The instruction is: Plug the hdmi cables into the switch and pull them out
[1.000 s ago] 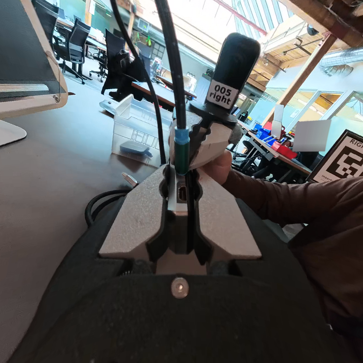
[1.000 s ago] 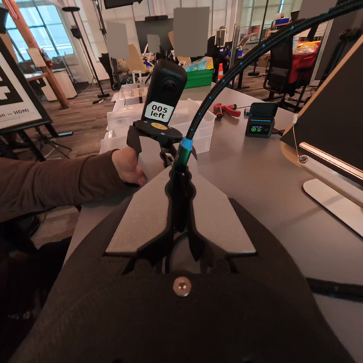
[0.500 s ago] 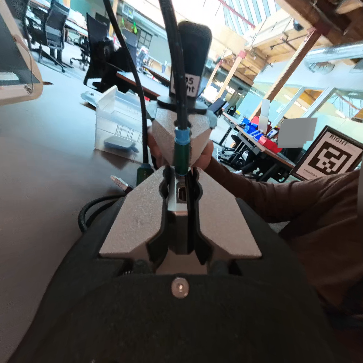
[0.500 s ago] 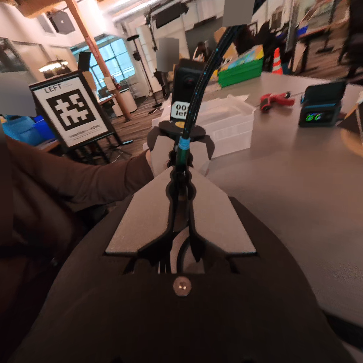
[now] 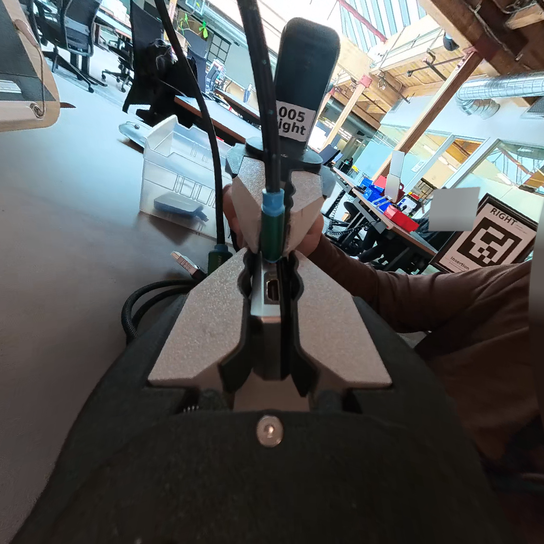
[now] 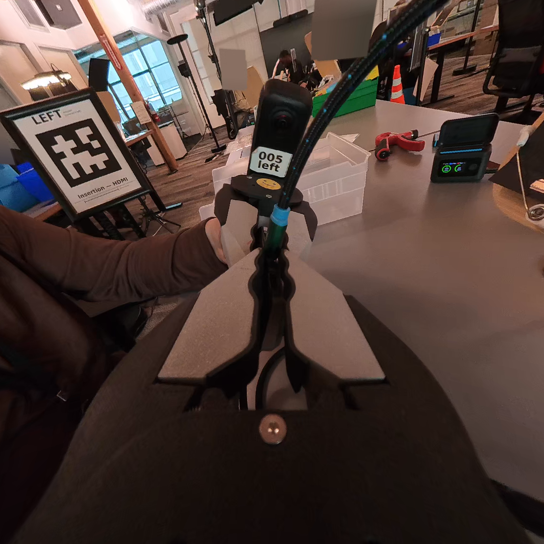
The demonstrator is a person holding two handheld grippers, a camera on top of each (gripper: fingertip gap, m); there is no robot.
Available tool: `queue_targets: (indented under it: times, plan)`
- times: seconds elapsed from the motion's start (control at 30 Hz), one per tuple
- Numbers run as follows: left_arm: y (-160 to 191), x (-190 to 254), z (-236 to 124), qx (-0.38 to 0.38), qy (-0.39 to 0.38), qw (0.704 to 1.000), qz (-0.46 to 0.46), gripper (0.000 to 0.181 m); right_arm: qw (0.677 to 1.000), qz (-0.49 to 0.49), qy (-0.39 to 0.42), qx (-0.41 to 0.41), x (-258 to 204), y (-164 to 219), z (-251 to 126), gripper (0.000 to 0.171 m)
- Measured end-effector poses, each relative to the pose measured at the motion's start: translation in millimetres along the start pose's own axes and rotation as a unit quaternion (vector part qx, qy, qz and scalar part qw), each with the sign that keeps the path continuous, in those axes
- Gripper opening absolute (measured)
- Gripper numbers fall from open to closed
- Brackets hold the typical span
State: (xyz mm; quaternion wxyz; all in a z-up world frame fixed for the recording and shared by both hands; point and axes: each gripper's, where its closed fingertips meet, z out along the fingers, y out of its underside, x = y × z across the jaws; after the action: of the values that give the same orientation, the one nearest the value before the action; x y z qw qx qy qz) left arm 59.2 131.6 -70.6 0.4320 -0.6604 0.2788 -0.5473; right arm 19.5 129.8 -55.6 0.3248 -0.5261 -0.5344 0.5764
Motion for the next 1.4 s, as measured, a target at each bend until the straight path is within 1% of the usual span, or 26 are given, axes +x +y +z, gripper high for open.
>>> queue_targets:
  times: [0.2, 0.4, 0.5, 0.7, 1.0, 1.13, 1.23, 1.4]
  plan:
    - [2.6, 2.0, 0.6, -0.007, 0.007, 1.000, -0.002, 0.022, 1.000, -0.019, 0.010, -0.021, -1.7, 2.3, -0.8, 0.007]
    - [1.7, -2.2, -1.9, -0.003, 0.000, 1.000, -0.009, 0.022, 1.000, 0.003, 0.009, 0.000, 2.0, 2.0, 2.2, 0.007]
    - [4.3, -2.8, -2.1, -0.013, -0.006, 1.000, -0.004, 0.022, 0.999, -0.013, 0.025, -0.021, 1.9, 4.2, 2.2, 0.007]
    - [8.0, -7.0, -2.6, -0.023, -0.013, 1.000, -0.010, 0.022, 0.998, -0.024, 0.040, -0.033, 5.4, 8.2, 3.2, 0.007]
    - [8.8, -4.3, -3.4, -0.027, -0.007, 1.000, -0.011, 0.022, 1.000, -0.011, 0.015, -0.015, 2.6, 7.7, 4.6, 0.007]
    - [9.6, -5.9, -3.9, -0.029, -0.010, 0.999, -0.013, 0.022, 0.999, -0.018, 0.025, -0.018, 4.0, 8.6, 5.2, 0.007]
    - [10.8, -9.0, -4.0, -0.032, -0.017, 0.999, -0.014, 0.022, 0.998, -0.033, 0.049, -0.028, 7.1, 10.0, 5.2, 0.007]
    - [-1.0, -8.5, -7.9, 0.002, -0.009, 0.999, -0.032, 0.021, 0.997, -0.006, 0.062, 0.047, 11.5, -2.3, 6.9, 0.007]
